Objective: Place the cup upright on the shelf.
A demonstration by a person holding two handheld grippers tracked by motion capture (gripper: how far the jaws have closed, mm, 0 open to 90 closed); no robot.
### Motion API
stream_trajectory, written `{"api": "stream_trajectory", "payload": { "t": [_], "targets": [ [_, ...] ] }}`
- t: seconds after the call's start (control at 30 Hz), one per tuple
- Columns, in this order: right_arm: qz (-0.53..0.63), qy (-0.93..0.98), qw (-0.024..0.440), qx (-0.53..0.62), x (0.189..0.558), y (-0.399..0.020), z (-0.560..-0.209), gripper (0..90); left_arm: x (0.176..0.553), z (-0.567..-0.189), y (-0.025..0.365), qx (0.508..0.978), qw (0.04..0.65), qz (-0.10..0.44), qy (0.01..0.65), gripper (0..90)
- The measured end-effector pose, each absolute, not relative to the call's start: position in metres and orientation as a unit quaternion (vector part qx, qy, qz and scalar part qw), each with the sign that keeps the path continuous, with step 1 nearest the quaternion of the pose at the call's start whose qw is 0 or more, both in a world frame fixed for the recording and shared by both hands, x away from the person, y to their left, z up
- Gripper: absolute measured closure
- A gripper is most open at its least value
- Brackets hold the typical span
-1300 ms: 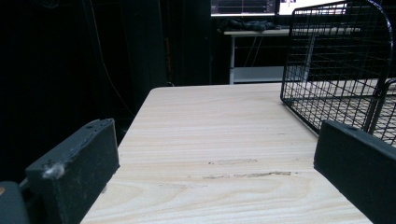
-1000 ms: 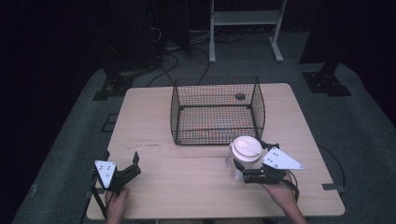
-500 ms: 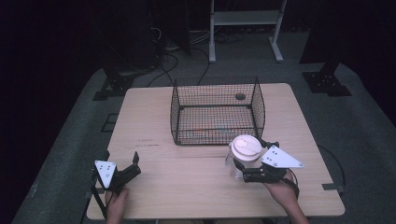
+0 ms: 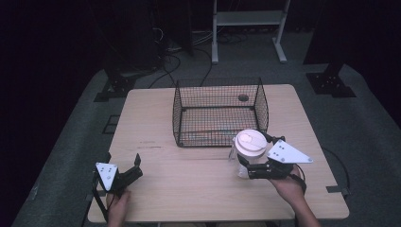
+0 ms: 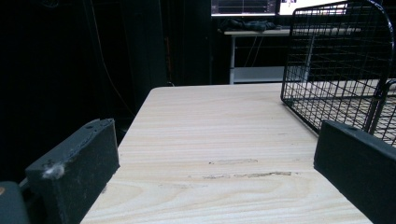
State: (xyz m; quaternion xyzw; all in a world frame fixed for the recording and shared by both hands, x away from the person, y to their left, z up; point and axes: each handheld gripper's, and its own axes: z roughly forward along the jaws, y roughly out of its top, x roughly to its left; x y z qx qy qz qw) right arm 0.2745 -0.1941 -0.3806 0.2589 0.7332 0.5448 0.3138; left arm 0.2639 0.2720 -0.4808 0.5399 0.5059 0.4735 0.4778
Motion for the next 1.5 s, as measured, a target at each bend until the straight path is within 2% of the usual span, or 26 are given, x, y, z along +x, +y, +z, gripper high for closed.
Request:
{"api": "stream_trajectory", "payload": {
  "t": [1.5],
  "targets": [
    [0.554,0.729,0.335,0.222,0.308,-0.172,-0.294,4.4,0.264,-0.481,0.272,0.539,0.479,0.473,0.507,0.0]
  ]
}}
